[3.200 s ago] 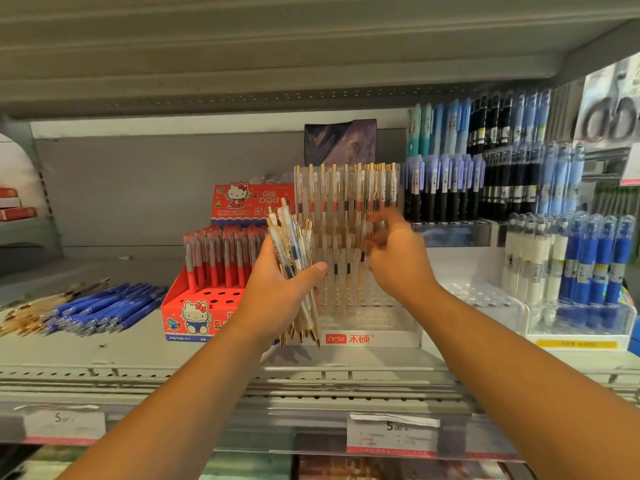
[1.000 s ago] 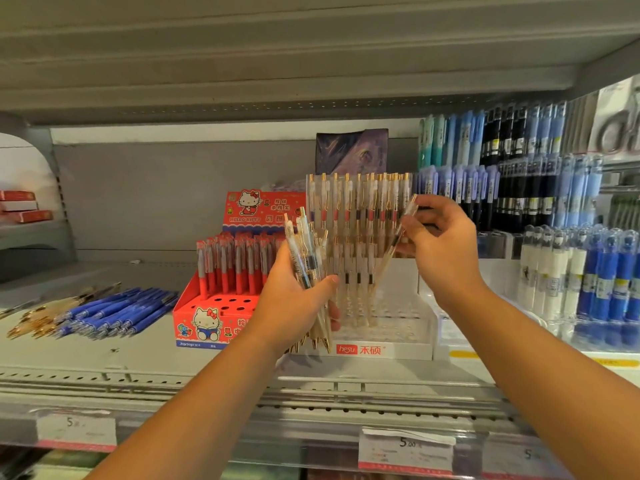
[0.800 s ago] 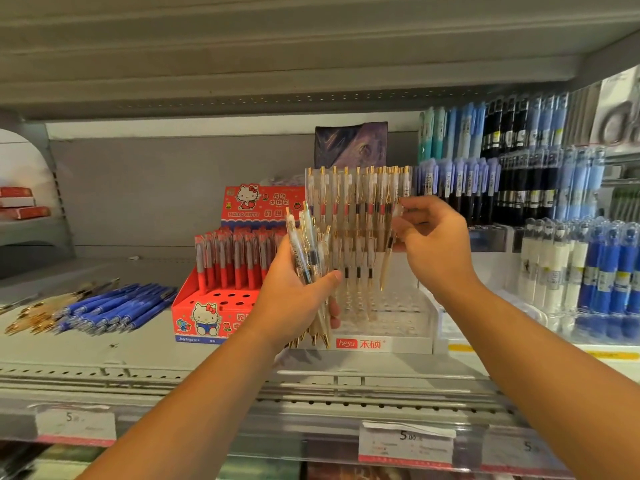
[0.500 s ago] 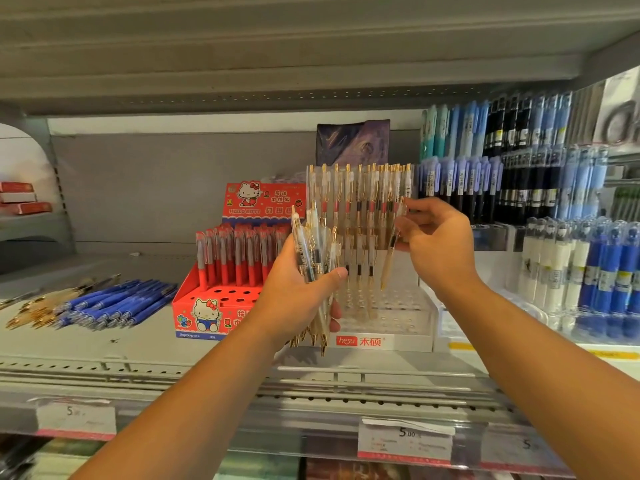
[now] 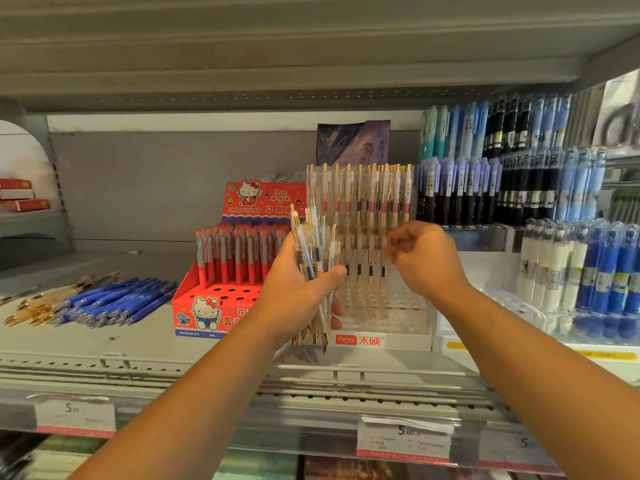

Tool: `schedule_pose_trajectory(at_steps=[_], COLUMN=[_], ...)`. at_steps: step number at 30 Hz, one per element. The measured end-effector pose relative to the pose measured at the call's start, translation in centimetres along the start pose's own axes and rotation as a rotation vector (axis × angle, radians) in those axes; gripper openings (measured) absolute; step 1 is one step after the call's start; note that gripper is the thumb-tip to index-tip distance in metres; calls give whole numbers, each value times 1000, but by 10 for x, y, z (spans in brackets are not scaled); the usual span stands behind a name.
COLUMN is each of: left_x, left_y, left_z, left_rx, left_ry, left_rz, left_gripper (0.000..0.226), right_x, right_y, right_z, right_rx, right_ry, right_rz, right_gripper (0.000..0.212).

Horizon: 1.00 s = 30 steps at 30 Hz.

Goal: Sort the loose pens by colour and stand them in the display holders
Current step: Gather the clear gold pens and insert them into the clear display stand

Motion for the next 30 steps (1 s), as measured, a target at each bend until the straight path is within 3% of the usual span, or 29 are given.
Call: schedule_pose_trajectory(at_steps=[7,10,13,15,18,23,30], left_x=[0,0,0,0,0,-1,-1], left_y=[1,3,3,2,1,2,3], left_z=[-1,-2,-4,-5,-4,-5,-4], left_rx=[-8,-69,-65,-27,13,-56,89], left_ry=[1,5,-30,-69,-90,-76,-51], left_rz=[-10,-44,-60,-68,-64,-74,-46], left_gripper=[53,53,53,51,48,55,46], right_x=[12,24,35,39,38,34,32], right_y=[-7,-26,-43,-46,-47,-43,-41], right_z=[2,-1,-16,-28,-31,-28,-23], right_rx=[102,157,-69,-239,-380,-482,-678], right_ry=[38,132,-103,-320,-405,-373,-271], right_rz=[24,206,347,307,250,179,104], right_gripper=[21,25,15,15,25,25,32])
Point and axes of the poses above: each hand's wrist, its own x-axis away from the middle knuckle, its own z-axis out of the back of the hand, y = z × x, the point moved 3 cm from there along -x, towards the middle knuckle, and after that the axes turned 13 degrees about -y, right-handed, at the moved point
